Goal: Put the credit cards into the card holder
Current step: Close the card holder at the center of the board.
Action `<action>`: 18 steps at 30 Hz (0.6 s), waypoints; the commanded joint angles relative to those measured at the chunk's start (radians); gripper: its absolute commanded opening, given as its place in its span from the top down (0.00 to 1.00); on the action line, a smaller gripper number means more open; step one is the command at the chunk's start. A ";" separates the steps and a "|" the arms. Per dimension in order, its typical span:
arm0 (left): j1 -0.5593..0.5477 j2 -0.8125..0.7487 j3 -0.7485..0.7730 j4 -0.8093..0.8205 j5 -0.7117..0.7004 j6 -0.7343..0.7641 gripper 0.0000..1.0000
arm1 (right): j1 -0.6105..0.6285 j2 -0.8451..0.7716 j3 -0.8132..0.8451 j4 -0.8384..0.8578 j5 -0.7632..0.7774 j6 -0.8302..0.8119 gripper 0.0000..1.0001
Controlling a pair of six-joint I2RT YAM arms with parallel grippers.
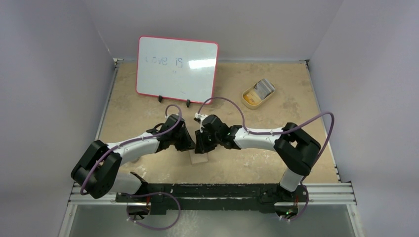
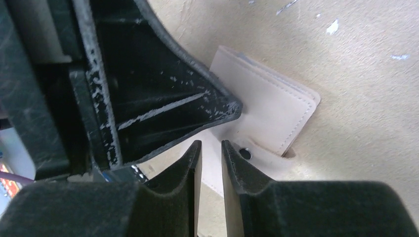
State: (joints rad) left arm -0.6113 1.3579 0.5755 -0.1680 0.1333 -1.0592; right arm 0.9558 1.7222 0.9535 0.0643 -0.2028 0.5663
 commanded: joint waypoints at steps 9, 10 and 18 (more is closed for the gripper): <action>-0.015 0.024 -0.024 0.039 -0.016 -0.014 0.84 | -0.016 -0.193 -0.085 -0.036 0.161 0.131 0.71; -0.015 0.025 -0.023 0.040 -0.015 -0.013 0.84 | -0.025 -0.199 -0.099 -0.030 0.156 0.135 0.71; -0.018 0.034 -0.020 0.038 -0.021 -0.010 0.84 | -0.050 -0.164 -0.102 0.006 0.086 0.130 0.76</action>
State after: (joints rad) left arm -0.6155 1.3613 0.5739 -0.1566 0.1337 -1.0637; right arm 0.9066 1.5436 0.8341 0.0441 -0.0959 0.6880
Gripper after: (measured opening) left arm 0.162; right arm 0.251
